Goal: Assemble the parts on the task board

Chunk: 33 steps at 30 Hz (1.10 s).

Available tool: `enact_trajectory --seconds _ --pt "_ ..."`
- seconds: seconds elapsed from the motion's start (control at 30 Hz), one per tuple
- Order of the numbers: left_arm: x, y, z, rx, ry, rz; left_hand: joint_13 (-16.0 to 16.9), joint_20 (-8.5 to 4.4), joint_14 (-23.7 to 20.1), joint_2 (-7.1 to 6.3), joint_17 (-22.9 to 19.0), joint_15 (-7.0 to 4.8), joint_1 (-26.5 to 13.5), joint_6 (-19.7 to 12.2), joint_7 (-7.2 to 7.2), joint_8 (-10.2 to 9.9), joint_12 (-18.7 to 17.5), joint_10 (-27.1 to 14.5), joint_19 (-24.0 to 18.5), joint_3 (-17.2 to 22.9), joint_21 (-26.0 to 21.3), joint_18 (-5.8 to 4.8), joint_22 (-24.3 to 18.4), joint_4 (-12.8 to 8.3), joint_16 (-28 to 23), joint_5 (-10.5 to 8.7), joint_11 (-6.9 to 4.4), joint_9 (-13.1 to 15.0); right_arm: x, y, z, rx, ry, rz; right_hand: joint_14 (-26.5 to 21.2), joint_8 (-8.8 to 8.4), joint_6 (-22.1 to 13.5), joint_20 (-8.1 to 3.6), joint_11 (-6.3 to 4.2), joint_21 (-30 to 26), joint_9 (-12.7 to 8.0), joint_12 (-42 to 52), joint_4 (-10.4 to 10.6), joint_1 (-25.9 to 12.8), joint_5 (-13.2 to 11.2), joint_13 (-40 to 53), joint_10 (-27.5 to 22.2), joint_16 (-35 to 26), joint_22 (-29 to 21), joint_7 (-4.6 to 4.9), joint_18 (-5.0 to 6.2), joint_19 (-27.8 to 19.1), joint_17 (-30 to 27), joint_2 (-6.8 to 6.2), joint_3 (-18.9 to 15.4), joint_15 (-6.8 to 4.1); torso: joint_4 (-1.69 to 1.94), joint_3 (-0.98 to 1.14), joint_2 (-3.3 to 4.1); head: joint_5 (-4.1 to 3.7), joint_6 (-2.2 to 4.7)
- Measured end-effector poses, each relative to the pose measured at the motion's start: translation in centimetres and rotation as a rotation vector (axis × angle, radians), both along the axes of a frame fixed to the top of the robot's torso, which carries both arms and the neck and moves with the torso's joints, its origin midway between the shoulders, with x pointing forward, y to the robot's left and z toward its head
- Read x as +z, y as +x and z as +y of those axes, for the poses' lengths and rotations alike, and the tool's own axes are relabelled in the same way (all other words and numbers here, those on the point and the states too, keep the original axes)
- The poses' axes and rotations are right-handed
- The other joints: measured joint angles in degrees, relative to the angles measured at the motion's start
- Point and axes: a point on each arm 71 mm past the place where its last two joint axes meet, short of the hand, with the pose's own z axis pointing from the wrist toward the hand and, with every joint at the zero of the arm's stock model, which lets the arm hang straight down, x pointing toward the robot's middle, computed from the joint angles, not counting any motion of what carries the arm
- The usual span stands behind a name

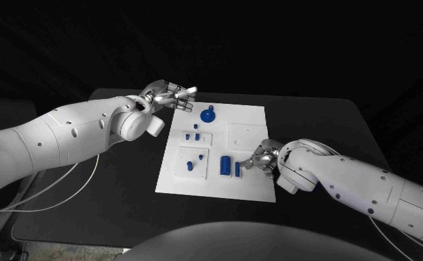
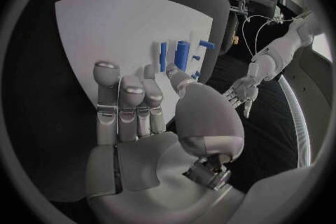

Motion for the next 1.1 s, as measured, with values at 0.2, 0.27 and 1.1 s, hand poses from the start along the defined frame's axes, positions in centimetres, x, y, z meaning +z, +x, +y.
enact_trajectory --seconds 0.2,0.27,1.1 --pt "0.1 0.4 0.6 0.035 -0.012 -0.03 0.0 0.0 0.0 2.86 0.04 0.0 0.25 0.25 -0.25 0.0 0.0 0.21 0.0 -2.2 0.0 0.0 0.0 -4.06 0.0 0.0 -0.21 0.04 2.6 2.2 -1.2 -0.012 0.137 -0.111 -0.02 0.0 -1.31 0.0 0.75 -3.71 -1.42 -2.47 -1.79 1.69 1.52 -0.09 -0.83 -2.85 -1.68 0.36 0.11 0.0 -2.42 1.69 -1.35 -0.02 -0.14 0.1 -0.24 -0.31 2.37" --pt "0.2 0.7 0.8 0.053 -0.019 -0.043 0.0 0.0 0.0 3.0 0.06 0.0 0.4 0.44 -0.45 0.0 0.0 0.21 0.0 -2.46 0.0 0.0 0.0 -4.67 0.0 0.0 -0.21 0.04 3.7 3.6 -1.8 -0.025 0.196 -0.169 -1.33 0.0 -1.65 0.0 0.84 -7.68 -1.91 -5.92 -2.72 2.28 1.96 -1.69 -2.44 -5.88 -3.43 0.68 0.91 0.0 -4.73 2.27 -1.77 0.03 -0.24 0.12 -0.42 -0.62 3.47" --pt "0.4 3.7 1.2 0.232 -0.065 -0.109 -0.36 0.25 -4.63 5.67 -0.39 -1.03 -0.07 -0.71 -2.01 -0.39 -0.49 -2.39 -3.39 -2.58 -0.55 0.01 -0.6 -8.27 -0.39 0.55 -1.5 -0.34 7.6 13.4 -10.0 -0.413 0.707 -0.526 -24.79 -0.53 -11.57 16.78 10.15 -31.54 -12.58 -53.32 -7.43 2.5 8.38 -71.98 -22.85 -53.81 -66.92 4.11 5.24 -36.11 -55.74 8.08 -8.06 12.52 -0.99 1.38 -1.92 -1.46 11.91"
